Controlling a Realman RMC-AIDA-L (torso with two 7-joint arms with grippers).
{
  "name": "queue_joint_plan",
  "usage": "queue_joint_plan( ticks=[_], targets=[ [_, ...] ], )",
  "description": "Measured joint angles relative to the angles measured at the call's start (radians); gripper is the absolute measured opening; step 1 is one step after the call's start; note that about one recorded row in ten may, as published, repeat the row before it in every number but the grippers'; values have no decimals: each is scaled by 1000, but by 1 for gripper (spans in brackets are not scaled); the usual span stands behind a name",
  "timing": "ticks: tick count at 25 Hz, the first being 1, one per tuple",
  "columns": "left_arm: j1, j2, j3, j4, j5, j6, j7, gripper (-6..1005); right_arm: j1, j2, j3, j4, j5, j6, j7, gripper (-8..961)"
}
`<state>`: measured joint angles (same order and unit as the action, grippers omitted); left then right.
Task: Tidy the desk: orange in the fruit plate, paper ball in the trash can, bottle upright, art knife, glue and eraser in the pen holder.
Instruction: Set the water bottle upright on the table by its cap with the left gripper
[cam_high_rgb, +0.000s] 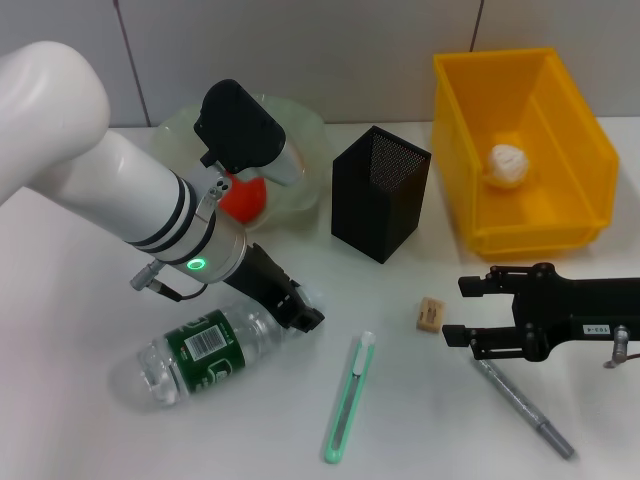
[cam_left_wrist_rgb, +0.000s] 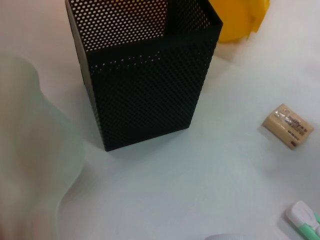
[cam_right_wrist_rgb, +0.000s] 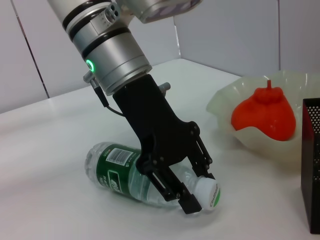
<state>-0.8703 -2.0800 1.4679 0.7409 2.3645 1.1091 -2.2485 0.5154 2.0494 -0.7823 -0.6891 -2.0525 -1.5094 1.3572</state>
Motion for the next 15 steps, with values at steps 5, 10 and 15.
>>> queue_joint_plan(
  ticks=[5,10,15],
  targets=[
    [0,0,-4,0,0,0,-4,466,0,0,0,-1,0,1,0,745],
    [3,2,-43,20,-4,15,-7,458,0,0,0,-1,2,3,0,745],
    [20,9,-227,83,-9,155,52,453,0,0,0,-1,4,3,0,745]
  ],
)
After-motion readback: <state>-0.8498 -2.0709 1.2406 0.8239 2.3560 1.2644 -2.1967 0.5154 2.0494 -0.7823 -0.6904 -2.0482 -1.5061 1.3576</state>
